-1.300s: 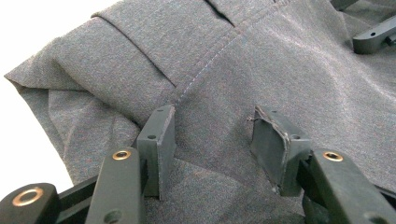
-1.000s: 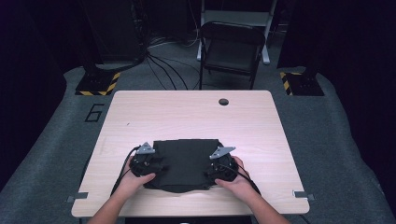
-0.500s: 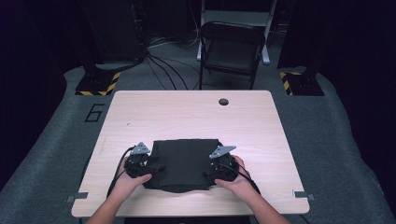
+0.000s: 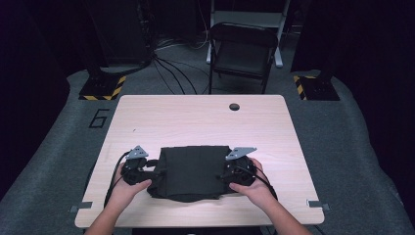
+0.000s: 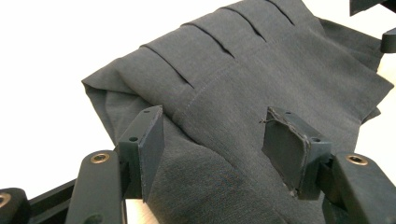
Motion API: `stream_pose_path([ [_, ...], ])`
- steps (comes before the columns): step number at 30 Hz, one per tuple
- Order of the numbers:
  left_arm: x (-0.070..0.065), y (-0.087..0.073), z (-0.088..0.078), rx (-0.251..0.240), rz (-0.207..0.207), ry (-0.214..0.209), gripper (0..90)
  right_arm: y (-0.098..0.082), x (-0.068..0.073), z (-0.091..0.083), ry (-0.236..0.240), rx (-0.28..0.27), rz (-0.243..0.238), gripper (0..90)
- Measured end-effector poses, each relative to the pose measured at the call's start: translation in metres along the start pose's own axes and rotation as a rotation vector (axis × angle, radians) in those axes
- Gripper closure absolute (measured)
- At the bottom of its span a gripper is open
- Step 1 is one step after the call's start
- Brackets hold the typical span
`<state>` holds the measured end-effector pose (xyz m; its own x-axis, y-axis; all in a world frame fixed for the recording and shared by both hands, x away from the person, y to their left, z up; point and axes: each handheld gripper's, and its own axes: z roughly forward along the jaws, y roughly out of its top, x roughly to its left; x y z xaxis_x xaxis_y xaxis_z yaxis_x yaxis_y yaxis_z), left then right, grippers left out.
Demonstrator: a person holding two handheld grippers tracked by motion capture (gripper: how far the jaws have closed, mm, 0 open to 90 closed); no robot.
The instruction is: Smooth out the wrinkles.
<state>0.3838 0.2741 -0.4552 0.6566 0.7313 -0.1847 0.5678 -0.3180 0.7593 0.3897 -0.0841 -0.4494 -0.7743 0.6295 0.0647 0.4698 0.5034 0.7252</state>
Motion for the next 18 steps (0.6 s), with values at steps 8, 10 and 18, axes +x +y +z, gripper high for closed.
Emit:
stream_pose_path([
  [8, -0.002, -0.002, -0.014, 0.005, -0.007, -0.001, 38.1, -0.008, -0.001, -0.022, -0.029, -0.01, 0.009, 35.2],
  [10, -0.002, -0.003, -0.016, 0.002, -0.01, 0.007, 38.1, -0.011, -0.001, -0.026, -0.032, -0.006, 0.026, 34.9],
  [18, 0.0, -0.018, -0.02, -0.029, -0.043, 0.014, 37.8, -0.027, -0.003, -0.033, -0.026, -0.02, 0.078, 34.2],
])
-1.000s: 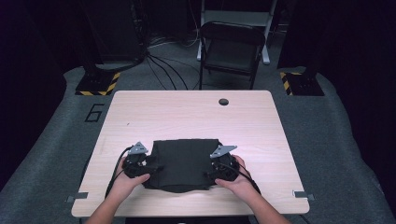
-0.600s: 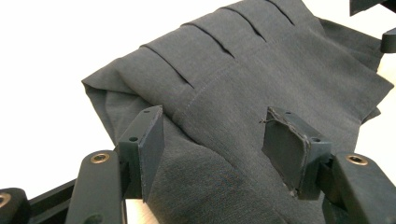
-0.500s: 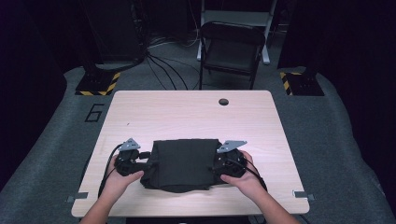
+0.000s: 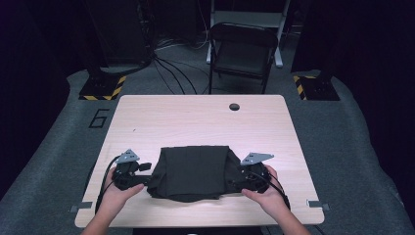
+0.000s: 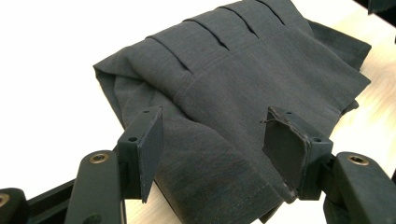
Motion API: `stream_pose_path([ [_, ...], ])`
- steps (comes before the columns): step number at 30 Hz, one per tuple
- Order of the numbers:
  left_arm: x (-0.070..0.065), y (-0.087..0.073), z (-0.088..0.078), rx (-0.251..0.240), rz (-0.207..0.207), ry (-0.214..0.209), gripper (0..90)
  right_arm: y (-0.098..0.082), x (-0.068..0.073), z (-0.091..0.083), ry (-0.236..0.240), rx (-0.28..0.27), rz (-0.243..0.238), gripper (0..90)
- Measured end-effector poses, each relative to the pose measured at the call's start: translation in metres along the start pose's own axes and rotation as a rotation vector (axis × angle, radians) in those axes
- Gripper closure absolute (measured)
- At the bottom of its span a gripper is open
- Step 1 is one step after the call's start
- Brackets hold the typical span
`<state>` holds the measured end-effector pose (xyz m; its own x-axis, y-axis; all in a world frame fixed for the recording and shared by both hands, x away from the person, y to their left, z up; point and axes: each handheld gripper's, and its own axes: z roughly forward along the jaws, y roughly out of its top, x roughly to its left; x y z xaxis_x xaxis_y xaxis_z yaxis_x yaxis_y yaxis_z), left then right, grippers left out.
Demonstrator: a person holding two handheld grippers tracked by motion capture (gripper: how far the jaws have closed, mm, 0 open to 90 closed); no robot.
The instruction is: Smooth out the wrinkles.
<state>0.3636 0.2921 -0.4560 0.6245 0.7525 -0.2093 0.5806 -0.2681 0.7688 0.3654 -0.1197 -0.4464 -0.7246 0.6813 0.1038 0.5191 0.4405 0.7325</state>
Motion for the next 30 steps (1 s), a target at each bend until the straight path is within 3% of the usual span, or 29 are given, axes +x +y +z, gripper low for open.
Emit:
stream_pose_path([
  [4, 0.007, -0.012, 0.006, 0.025, -0.015, 0.033, 37.8, -0.012, -0.008, 0.006, -0.024, -0.009, 0.01, 34.2],
  [8, 0.012, -0.016, 0.007, 0.018, -0.013, 0.063, 37.8, -0.019, -0.012, 0.009, -0.054, -0.008, 0.012, 34.5],
  [10, 0.02, -0.02, 0.007, 0.009, -0.005, 0.082, 37.8, -0.025, -0.019, 0.013, -0.079, 0.011, -0.013, 34.8],
  [14, 0.03, -0.025, 0.007, 0.014, -0.02, 0.113, 37.8, -0.031, -0.027, 0.018, -0.097, 0.037, 0.002, 35.1],
  [19, 0.04, -0.028, 0.007, 0.034, -0.039, 0.124, 37.8, -0.035, -0.031, 0.02, -0.107, 0.032, 0.037, 35.3],
  [23, 0.047, -0.029, 0.008, 0.023, -0.059, 0.128, 37.8, -0.037, -0.034, 0.021, -0.118, 0.031, 0.02, 35.3],
  [30, 0.053, -0.026, 0.016, 0.03, -0.057, 0.133, 37.9, -0.041, -0.034, 0.019, -0.13, 0.03, 0.022, 35.4],
])
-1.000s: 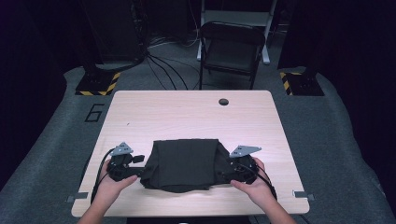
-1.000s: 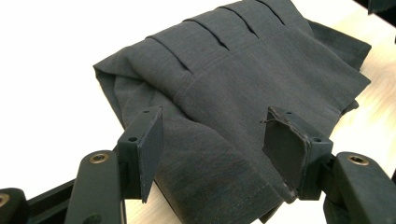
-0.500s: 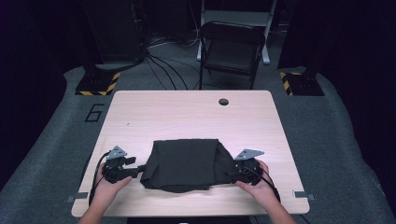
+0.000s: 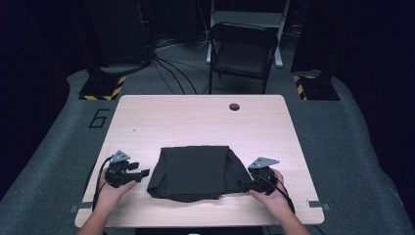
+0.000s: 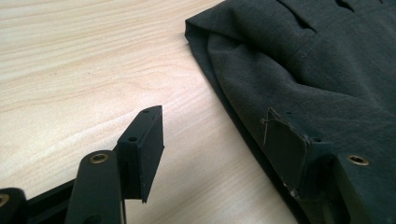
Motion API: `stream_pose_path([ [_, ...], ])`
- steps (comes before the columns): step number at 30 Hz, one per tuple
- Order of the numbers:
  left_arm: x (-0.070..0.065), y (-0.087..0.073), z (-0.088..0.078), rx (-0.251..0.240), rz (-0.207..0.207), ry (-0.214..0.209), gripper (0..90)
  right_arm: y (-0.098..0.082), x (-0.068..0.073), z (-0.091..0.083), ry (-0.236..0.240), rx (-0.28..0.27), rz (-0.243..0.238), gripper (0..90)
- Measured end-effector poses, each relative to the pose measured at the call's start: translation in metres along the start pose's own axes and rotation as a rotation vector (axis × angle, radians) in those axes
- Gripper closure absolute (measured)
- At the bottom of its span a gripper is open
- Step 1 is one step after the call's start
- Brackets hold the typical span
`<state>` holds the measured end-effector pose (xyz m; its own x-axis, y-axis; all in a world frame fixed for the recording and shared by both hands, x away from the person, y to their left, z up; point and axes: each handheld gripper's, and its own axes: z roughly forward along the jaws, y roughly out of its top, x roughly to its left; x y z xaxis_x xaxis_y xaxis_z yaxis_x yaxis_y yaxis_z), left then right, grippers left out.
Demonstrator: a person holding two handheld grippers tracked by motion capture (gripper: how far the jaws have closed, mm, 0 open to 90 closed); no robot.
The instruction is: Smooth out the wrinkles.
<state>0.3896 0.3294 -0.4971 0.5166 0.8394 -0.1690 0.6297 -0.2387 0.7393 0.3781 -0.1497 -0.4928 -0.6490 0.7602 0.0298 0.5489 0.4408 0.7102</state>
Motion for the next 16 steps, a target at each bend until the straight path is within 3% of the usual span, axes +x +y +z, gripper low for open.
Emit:
stream_pose_path([
  [16, -0.006, 0.011, 0.013, 0.005, 0.028, -0.032, 37.8, -0.012, -0.002, -0.01, -0.031, 0.009, 0.044, 35.9],
])
